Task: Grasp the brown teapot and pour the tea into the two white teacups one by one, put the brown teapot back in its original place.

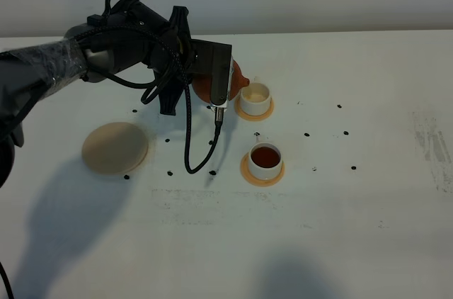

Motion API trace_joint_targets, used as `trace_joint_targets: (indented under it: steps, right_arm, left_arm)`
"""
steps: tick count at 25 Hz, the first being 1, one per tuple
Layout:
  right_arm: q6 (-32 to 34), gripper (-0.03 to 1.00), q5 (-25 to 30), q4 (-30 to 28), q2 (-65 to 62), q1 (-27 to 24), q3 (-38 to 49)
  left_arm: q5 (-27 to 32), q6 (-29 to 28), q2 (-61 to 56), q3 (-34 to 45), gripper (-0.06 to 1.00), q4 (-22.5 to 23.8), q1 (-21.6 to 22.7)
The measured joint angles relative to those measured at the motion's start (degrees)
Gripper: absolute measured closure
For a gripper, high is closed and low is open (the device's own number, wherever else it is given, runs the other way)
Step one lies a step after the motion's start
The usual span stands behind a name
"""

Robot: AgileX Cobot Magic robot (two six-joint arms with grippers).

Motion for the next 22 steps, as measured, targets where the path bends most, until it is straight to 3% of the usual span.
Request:
trace_joint_targets:
  steps: [11,22]
  right_arm:
    - [0.0,0.53,0.0,0.0,0.0,0.0,0.0]
    - [0.0,0.53,0.0,0.0,0.0,0.0,0.0]
  left_arm:
    - [-3.1,-4.2,0.0,0.0,0.83,4.8,-0.4]
    - [-5.7,-4.4,0.0,0.0,0.83,8.1,-0.5]
